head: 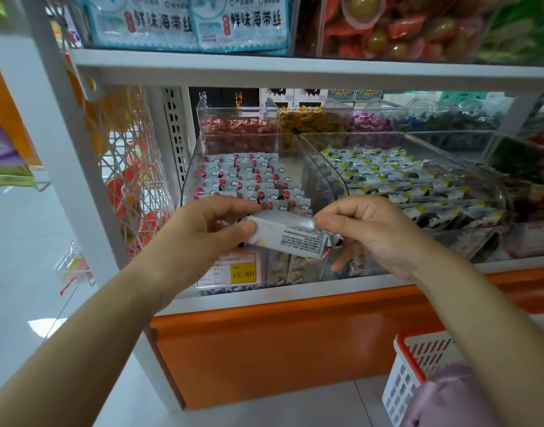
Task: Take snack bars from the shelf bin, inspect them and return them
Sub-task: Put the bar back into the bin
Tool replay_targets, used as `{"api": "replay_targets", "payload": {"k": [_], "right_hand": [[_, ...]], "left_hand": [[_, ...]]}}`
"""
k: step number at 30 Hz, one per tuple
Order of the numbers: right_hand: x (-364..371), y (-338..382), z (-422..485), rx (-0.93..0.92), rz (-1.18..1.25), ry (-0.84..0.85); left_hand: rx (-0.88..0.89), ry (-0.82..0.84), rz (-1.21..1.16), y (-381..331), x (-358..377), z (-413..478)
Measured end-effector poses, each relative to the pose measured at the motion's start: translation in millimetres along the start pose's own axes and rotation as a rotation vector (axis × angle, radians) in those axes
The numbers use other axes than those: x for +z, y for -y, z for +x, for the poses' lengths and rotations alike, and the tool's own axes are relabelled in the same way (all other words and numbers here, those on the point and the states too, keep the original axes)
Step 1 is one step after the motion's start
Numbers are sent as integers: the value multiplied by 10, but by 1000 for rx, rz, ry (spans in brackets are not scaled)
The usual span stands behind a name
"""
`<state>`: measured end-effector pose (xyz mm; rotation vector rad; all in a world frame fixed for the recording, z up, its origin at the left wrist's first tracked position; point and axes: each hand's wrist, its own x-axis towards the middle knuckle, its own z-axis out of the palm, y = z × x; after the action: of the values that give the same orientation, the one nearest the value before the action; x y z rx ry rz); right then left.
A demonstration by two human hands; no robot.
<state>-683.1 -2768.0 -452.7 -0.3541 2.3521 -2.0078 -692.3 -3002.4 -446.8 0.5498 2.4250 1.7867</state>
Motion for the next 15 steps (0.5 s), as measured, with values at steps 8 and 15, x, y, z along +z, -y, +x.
{"api": "replay_targets", "payload": {"k": [8, 15], "right_hand": [[106, -29, 9, -2, 103, -88], [265, -7, 28, -183, -20, -161]], "left_hand": [[52, -61, 163, 18, 16, -6], [86, -217, 202, -9, 80, 65]]}}
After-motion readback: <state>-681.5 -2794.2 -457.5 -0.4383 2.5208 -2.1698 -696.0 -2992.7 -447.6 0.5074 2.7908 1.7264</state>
